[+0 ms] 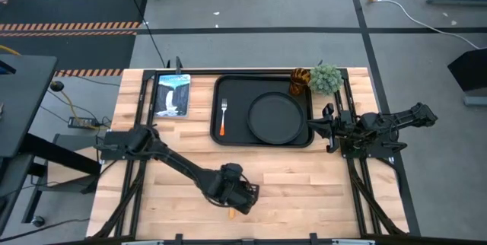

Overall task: Pick and place plate/cup/fork/spoon on tray
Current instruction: Put the yellow spoon to the right of the orange fork

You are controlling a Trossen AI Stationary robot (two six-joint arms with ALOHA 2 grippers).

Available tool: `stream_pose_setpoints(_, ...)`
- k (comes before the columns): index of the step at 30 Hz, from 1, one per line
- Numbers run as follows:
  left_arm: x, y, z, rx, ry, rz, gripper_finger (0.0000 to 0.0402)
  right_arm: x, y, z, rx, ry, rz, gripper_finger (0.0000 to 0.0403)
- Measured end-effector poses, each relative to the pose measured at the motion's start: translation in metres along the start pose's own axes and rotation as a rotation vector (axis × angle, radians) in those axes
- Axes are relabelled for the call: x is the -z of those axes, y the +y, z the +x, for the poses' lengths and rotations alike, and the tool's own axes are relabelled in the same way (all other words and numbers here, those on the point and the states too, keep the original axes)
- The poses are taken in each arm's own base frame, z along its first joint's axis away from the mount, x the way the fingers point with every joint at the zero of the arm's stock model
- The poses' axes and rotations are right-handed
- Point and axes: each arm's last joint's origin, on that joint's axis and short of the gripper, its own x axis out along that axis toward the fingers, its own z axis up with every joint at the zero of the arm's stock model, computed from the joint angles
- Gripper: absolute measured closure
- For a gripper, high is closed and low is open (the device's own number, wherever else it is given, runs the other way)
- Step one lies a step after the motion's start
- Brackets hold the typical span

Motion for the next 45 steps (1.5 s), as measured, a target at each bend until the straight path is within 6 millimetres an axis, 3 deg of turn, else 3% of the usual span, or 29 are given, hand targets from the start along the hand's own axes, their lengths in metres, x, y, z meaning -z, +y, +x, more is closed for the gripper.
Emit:
stream_pose_setpoints(5, 0.005, -0.004, 0.008, -0.166, -0.002, 0.043, 0.0292, 0.000, 0.000, 0.000, 0.000, 0.000, 0.000, 0.0369)
stream_pose_setpoints(15, 0.008, -0.001, 0.021, -0.254, 0.056, 0.073, 0.0292, 0.000, 0.000, 0.000, 0.000, -0.001, 0.000, 0.0369)
stream_pose_setpoints(27, 0.015, 0.008, 0.045, -0.318, 0.098, 0.082, 0.0292, 0.000, 0.000, 0.000, -0.001, -0.003, 0.001, 0.0369)
stream_pose_setpoints(38, 0.015, 0.008, 0.047, -0.321, 0.112, 0.097, 0.0293, -0.001, 0.000, 0.000, -0.001, -0.006, 0.003, 0.0369)
stream_pose_setpoints(45, 0.016, 0.008, 0.048, -0.323, 0.115, 0.118, 0.0339, -0.001, 0.000, 0.000, -0.001, -0.006, 0.003, 0.0369)
